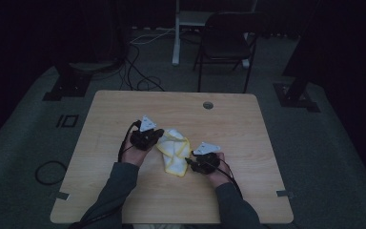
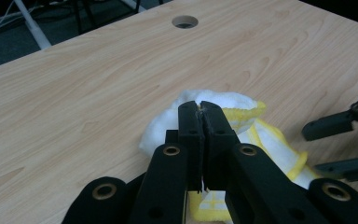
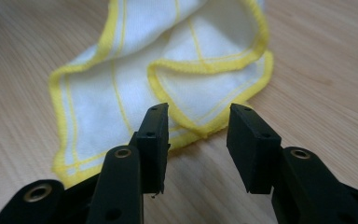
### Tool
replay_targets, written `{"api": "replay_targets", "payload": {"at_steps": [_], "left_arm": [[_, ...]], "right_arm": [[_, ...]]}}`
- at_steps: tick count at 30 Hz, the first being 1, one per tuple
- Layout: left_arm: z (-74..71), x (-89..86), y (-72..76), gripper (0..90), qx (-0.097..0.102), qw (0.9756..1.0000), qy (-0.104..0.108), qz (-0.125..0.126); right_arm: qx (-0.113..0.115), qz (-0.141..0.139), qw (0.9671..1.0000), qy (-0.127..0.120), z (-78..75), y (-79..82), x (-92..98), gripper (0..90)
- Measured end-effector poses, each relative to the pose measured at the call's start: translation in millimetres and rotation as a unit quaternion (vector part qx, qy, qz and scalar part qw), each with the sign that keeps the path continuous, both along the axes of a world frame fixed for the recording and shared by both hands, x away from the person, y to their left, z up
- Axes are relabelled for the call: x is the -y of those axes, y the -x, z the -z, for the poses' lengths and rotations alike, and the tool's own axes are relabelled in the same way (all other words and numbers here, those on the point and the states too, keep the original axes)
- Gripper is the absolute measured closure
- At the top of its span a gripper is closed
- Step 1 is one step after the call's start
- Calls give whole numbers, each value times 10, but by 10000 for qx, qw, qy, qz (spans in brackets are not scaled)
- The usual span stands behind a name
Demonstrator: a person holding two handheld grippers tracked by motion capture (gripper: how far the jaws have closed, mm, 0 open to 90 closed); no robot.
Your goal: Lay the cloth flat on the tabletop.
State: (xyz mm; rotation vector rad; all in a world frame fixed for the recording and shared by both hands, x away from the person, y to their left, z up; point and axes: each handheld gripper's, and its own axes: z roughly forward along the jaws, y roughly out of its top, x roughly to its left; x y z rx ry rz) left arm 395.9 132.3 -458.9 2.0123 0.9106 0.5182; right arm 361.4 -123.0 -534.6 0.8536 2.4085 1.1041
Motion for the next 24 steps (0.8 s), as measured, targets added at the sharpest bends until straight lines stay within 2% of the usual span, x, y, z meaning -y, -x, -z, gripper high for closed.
{"api": "replay_targets", "payload": {"at_steps": [5, 10, 15, 20, 24], "left_arm": [[-7, -51, -5, 887, 4, 10000, 36, -72], [-9, -129, -6, 887, 6, 9999, 72, -153], [2, -236, 1, 888, -9, 9995, 130, -273], [20, -358, 12, 887, -27, 9990, 175, -403], [52, -472, 21, 887, -65, 9982, 234, -558]], "right_arm": [[-59, -191, 9995, 228, 25, -77, -75, 750], [3, -85, 9994, 323, -8, -115, -70, 896], [132, 199, 9996, 122, -114, -143, 37, 900], [292, 485, 9984, -20, -262, -185, 162, 900], [284, 553, 9979, -196, -353, -206, 230, 900]]}}
